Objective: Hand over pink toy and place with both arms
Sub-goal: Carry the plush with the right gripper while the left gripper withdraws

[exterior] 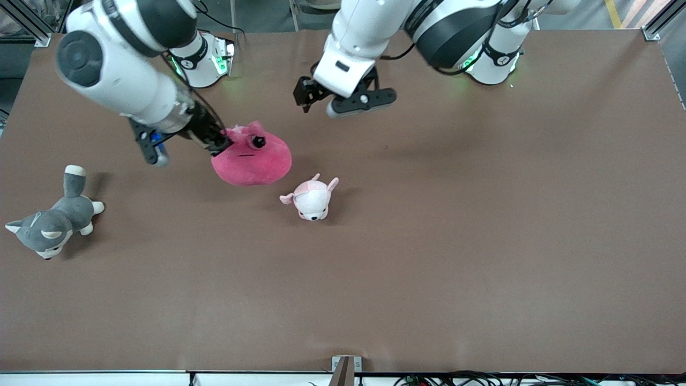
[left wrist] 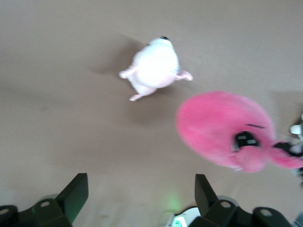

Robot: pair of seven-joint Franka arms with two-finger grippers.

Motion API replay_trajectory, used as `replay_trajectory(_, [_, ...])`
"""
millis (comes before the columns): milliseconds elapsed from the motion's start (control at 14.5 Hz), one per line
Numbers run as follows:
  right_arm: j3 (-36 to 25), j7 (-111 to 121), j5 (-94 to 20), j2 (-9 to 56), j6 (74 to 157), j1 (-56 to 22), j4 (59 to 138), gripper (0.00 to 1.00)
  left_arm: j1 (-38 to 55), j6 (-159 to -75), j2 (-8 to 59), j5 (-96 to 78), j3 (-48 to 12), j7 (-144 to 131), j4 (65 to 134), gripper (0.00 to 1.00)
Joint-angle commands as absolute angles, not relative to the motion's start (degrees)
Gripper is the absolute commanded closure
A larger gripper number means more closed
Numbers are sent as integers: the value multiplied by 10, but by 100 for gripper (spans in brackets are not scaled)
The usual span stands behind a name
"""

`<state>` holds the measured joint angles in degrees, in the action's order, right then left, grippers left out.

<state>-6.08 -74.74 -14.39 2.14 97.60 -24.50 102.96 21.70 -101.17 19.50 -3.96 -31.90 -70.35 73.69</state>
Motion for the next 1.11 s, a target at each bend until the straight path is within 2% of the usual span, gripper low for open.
replay_trajectory(0, [-53, -636, -144, 3, 1015, -178, 1100, 100, 175, -936, 134, -30, -321, -644, 750, 0])
replay_trajectory(276, [-52, -491, -145, 18, 1127, -91, 1197, 99, 86, -855, 76, -30, -321, -518, 751, 0])
replay_trajectory(484, [-52, -443, -146, 41, 1205, -75, 1244, 98, -13, -807, 55, -30, -321, -378, 753, 0])
replay_trajectory(553, [-52, -427, -146, 53, 1209, -69, 1244, 96, -53, -794, 54, -30, -321, -321, 754, 0])
replay_trajectory(622, [-52, -413, -146, 62, 1210, -62, 1241, 90, -90, -788, 54, -30, -321, -273, 754, 0])
replay_trajectory(691, [-52, -392, -147, 70, 1209, -55, 1239, 70, -123, -784, 54, -30, -321, -234, 761, 0])
replay_trajectory(760, [-52, -373, -149, 77, 1209, -47, 1237, 32, -152, -783, 48, -30, -321, -203, 770, 0])
replay_trajectory(829, [-52, -360, -149, 80, 1209, -42, 1229, 0, -178, -783, 41, -30, -321, -178, 779, 0])
replay_trajectory(1037, [-52, -305, -144, 79, 1194, -41, 1183, 0, -253, -783, 32, -30, -321, -97, 796, 0])
